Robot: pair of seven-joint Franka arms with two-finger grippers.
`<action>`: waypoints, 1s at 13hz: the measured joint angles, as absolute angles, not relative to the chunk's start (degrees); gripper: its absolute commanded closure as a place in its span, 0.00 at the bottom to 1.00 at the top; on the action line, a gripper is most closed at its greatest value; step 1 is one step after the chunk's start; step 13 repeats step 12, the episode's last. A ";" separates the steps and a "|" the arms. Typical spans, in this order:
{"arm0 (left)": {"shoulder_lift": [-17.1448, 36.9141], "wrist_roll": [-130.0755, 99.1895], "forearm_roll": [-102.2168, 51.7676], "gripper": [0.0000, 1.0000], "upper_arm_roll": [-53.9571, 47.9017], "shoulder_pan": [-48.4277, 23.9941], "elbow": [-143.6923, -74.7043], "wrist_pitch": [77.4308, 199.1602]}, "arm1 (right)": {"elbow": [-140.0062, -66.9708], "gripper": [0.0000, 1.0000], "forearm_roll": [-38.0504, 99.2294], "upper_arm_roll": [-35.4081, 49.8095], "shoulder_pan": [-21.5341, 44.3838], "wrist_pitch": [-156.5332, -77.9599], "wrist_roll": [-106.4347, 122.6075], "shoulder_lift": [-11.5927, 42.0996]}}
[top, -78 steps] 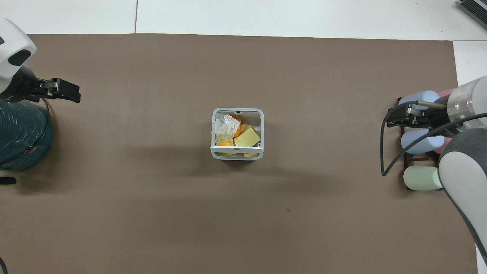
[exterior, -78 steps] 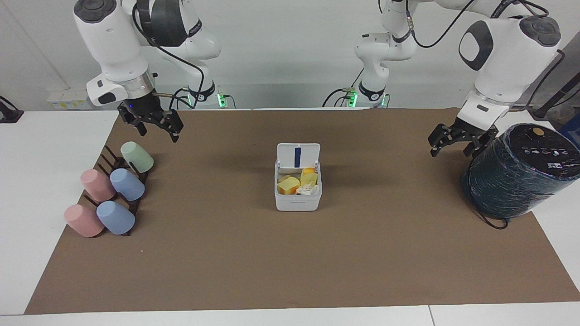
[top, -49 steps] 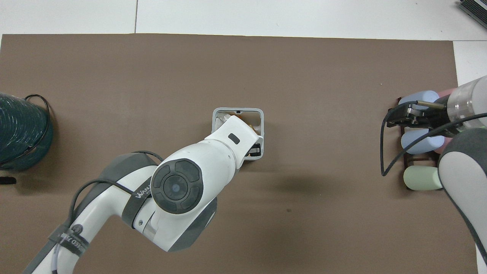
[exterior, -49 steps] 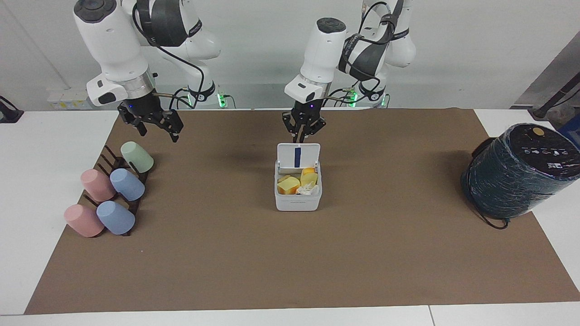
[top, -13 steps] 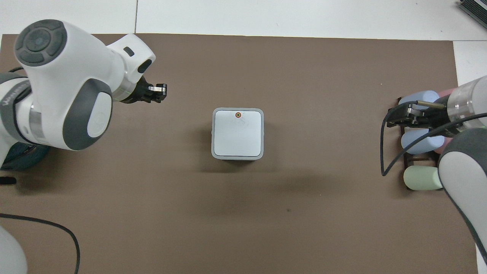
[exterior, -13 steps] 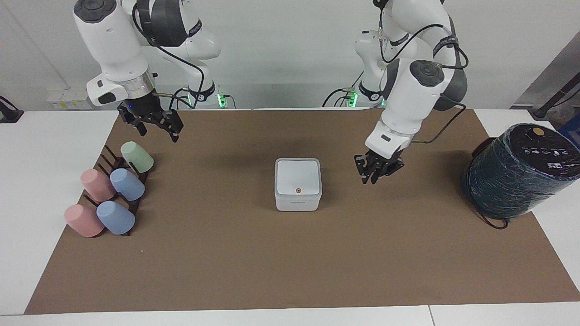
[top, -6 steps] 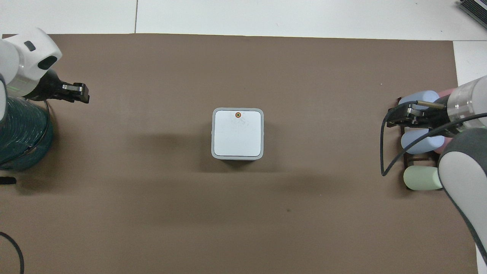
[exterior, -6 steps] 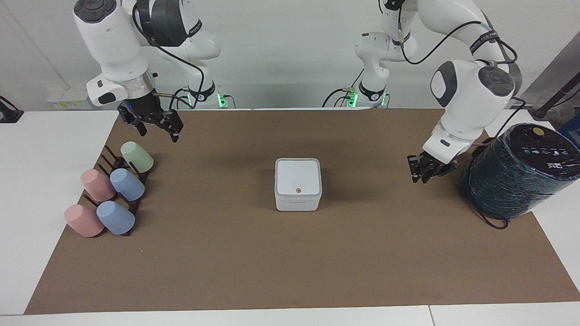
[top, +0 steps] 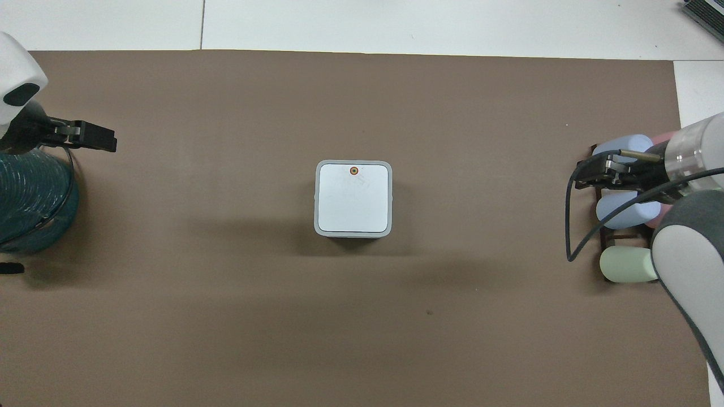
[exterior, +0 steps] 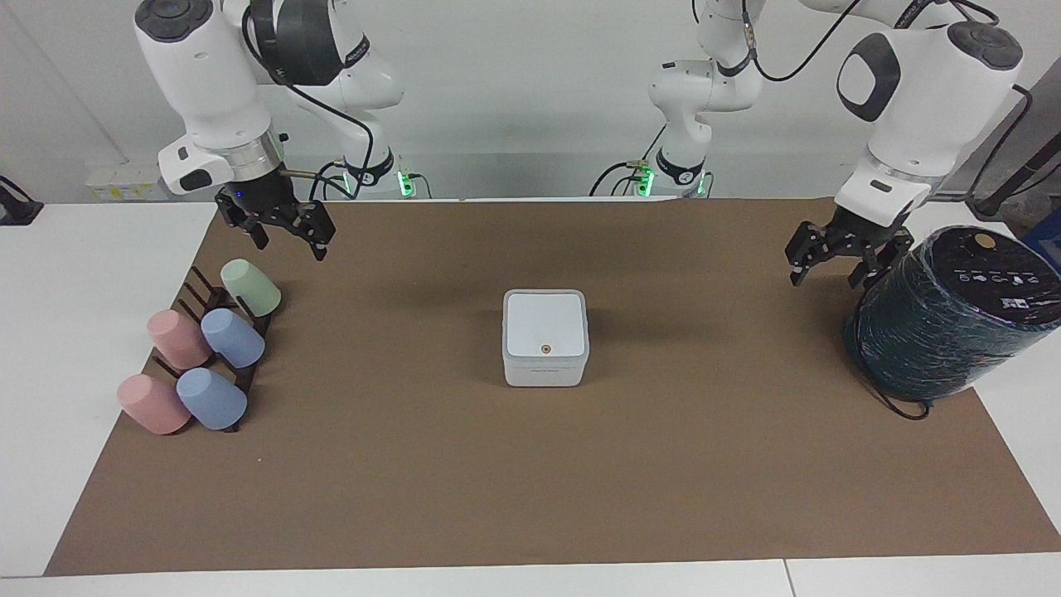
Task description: Close trash can lid
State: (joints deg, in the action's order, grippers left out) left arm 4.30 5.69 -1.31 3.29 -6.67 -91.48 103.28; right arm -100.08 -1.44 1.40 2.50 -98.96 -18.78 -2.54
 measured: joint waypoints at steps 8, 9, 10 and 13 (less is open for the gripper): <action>3.91 5.69 -1.21 0.00 3.37 -6.59 -91.52 100.72 | -100.08 0.00 -1.44 1.40 2.50 -98.96 -18.78 -2.54; 3.88 5.69 -1.20 0.00 3.42 -6.54 -91.52 100.72 | -100.08 0.00 -1.44 1.40 2.50 -98.96 -18.78 -2.54; 3.83 5.69 -1.20 0.00 3.46 -6.53 -91.52 100.71 | -100.09 0.00 -1.44 1.40 2.50 -98.96 -18.78 -2.54; 3.77 5.69 -1.20 0.00 3.47 -6.53 -91.52 100.70 | -100.09 0.00 -1.44 1.40 2.50 -98.96 -18.78 -2.54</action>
